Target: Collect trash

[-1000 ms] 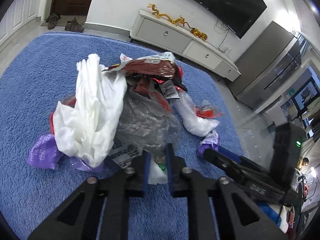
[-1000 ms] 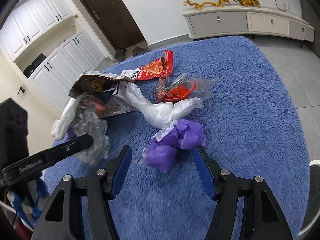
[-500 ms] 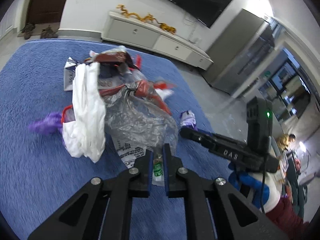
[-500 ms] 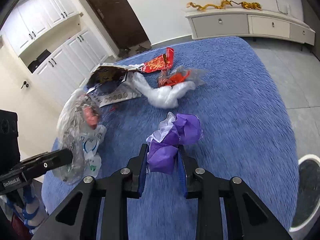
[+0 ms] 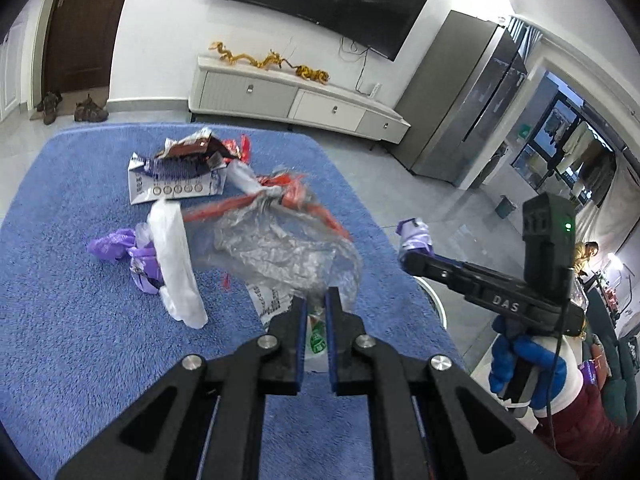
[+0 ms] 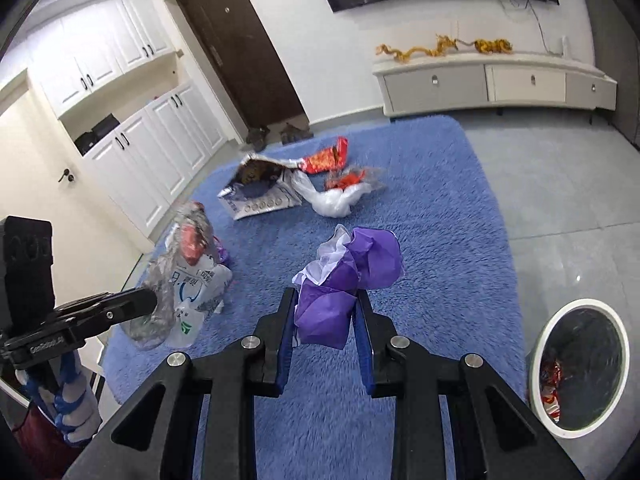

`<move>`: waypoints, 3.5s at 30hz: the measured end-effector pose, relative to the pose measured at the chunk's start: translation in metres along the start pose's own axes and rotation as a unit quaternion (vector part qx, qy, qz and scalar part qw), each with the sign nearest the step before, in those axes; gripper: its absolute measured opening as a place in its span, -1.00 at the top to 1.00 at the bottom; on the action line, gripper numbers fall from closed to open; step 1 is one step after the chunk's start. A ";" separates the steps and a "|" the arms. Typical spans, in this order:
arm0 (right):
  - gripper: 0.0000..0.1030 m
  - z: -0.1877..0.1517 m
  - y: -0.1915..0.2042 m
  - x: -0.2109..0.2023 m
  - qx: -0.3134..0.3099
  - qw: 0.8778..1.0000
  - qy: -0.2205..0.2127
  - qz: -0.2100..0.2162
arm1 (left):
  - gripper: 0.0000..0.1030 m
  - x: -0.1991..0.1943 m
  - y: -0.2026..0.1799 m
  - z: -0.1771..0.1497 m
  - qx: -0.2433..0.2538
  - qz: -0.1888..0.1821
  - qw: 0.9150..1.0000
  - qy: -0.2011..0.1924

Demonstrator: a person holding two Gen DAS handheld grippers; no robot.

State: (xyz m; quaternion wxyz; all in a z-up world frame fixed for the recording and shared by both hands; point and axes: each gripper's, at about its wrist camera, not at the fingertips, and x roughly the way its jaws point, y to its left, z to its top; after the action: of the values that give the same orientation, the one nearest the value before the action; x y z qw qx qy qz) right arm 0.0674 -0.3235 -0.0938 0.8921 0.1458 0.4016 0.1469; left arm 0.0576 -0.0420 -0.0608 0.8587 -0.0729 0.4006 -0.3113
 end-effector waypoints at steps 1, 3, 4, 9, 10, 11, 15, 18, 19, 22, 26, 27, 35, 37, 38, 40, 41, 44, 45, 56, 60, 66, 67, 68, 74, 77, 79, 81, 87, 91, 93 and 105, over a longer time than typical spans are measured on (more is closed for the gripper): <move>0.48 -0.001 0.000 -0.008 -0.001 1.000 -0.006 0.001 | 0.85 -0.003 -0.004 0.000 0.003 0.002 1.000 -0.003; 0.48 -0.002 -0.001 -0.019 -0.003 1.000 -0.016 0.002 | 0.85 -0.006 -0.012 0.002 0.009 0.007 1.000 -0.006; 0.48 -0.004 -0.002 -0.024 -0.004 1.000 -0.020 0.003 | 0.85 -0.009 -0.017 0.003 0.012 0.010 1.000 -0.009; 0.48 -0.008 -0.010 -0.056 -0.006 0.999 -0.050 0.007 | 0.85 -0.018 -0.043 0.010 0.028 0.021 0.999 -0.019; 0.48 -0.009 -0.014 -0.061 -0.005 0.998 -0.055 0.007 | 0.85 -0.019 -0.048 0.012 0.032 0.022 0.999 -0.019; 0.48 -0.010 -0.019 -0.066 -0.005 0.998 -0.060 0.006 | 0.85 -0.019 -0.056 0.013 0.037 0.023 0.999 -0.020; 0.48 -0.018 -0.042 -0.087 0.002 0.997 -0.075 -0.002 | 0.85 -0.012 -0.078 0.020 0.048 0.018 0.998 -0.019; 0.48 -0.025 -0.062 -0.096 0.016 0.996 -0.084 -0.007 | 0.85 -0.002 -0.097 0.026 0.058 0.012 0.998 -0.012; 0.48 -0.028 -0.069 -0.099 0.020 0.996 -0.086 -0.008 | 0.85 0.002 -0.105 0.029 0.065 0.013 0.998 -0.009; 0.48 -0.037 -0.096 -0.105 0.042 0.995 -0.091 -0.016 | 0.85 0.019 -0.130 0.034 0.086 0.007 0.996 0.003; 0.48 -0.045 -0.130 -0.109 0.070 0.993 -0.093 -0.029 | 0.85 0.047 -0.161 0.040 0.109 -0.012 0.994 0.024; 0.48 -0.047 -0.138 -0.110 0.077 0.992 -0.093 -0.034 | 0.85 0.055 -0.167 0.041 0.114 -0.015 0.993 0.029; 0.48 -0.062 -0.208 -0.110 0.134 0.985 -0.086 -0.073 | 0.85 0.133 -0.224 0.045 0.156 -0.041 0.983 0.091; 0.48 -0.069 -0.224 -0.109 0.150 0.982 -0.084 -0.081 | 0.85 0.149 -0.234 0.043 0.162 -0.048 0.980 0.102; 0.48 -0.073 -0.234 -0.108 0.159 0.980 -0.083 -0.084 | 0.85 0.156 -0.238 0.042 0.162 -0.054 0.980 0.105; 0.48 -0.079 -0.247 -0.108 0.171 0.978 -0.082 -0.088 | 0.85 0.164 -0.239 0.041 0.158 -0.059 0.979 0.110; 0.48 -0.082 -0.252 -0.107 0.176 0.977 -0.081 -0.089 | 0.85 0.167 -0.238 0.039 0.156 -0.059 0.980 0.113; 0.48 -0.086 -0.264 -0.103 0.187 0.975 -0.080 -0.091 | 0.85 0.166 -0.229 0.033 0.157 -0.045 0.980 0.114; 0.48 -0.086 -0.266 -0.102 0.188 0.975 -0.080 -0.091 | 0.82 0.164 -0.222 0.030 0.155 -0.039 0.981 0.114; 0.48 -0.083 -0.251 -0.095 0.167 0.979 -0.079 -0.086 | -0.02 0.096 -0.093 0.033 0.089 0.052 0.991 0.090; 0.48 -0.081 -0.243 -0.093 0.162 0.980 -0.077 -0.081 | -0.03 0.089 -0.060 0.031 0.083 0.085 0.988 0.098; 0.48 -0.080 -0.235 -0.090 0.157 0.982 -0.069 -0.082 | -0.03 0.089 -0.052 0.011 0.124 0.094 0.980 0.122; 0.48 -0.080 -0.234 -0.090 0.157 0.982 -0.068 -0.083 | -0.03 0.088 -0.057 0.007 0.136 0.092 0.979 0.123; 0.48 -0.080 -0.233 -0.090 0.157 0.982 -0.066 -0.085 | -0.03 0.088 -0.061 0.002 0.151 0.092 0.976 0.124; 0.48 -0.081 -0.231 -0.085 0.163 0.981 -0.059 -0.087 | -0.03 0.093 -0.078 -0.009 0.204 0.093 0.966 0.125; 0.48 -0.081 -0.227 -0.083 0.161 0.982 -0.054 -0.088 | -0.03 0.092 -0.084 -0.012 0.219 0.088 0.964 0.124; 0.48 -0.081 -0.226 -0.081 0.160 0.982 -0.051 -0.090 | -0.03 0.094 -0.087 -0.013 0.232 0.089 0.960 0.126; 0.48 -0.081 -0.227 -0.080 0.161 0.981 -0.050 -0.091 | -0.03 0.098 -0.086 -0.013 0.236 0.093 0.959 0.129; 0.48 -0.080 -0.224 -0.075 0.159 0.982 -0.044 -0.090 | -0.01 0.127 -0.077 -0.011 0.239 0.111 0.953 0.150; 0.48 -0.079 -0.224 -0.077 0.159 0.982 -0.042 -0.094 | 0.68 0.142 -0.067 -0.006 0.227 0.118 0.953 0.162; 0.48 -0.080 -0.226 -0.078 0.160 0.981 -0.042 -0.097 | 0.83 0.146 -0.064 -0.002 0.220 0.113 0.955 0.162; 0.48 -0.079 -0.223 -0.072 0.156 0.983 -0.036 -0.093 | 0.95 0.123 -0.059 0.020 0.217 0.150 0.959 0.106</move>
State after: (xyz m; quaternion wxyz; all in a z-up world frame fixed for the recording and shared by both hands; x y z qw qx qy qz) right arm -0.0056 -0.5435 -0.1798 0.8821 0.2509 0.3986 -0.0065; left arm 0.1041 -0.1640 -0.1039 0.8433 0.2096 0.4185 -0.2641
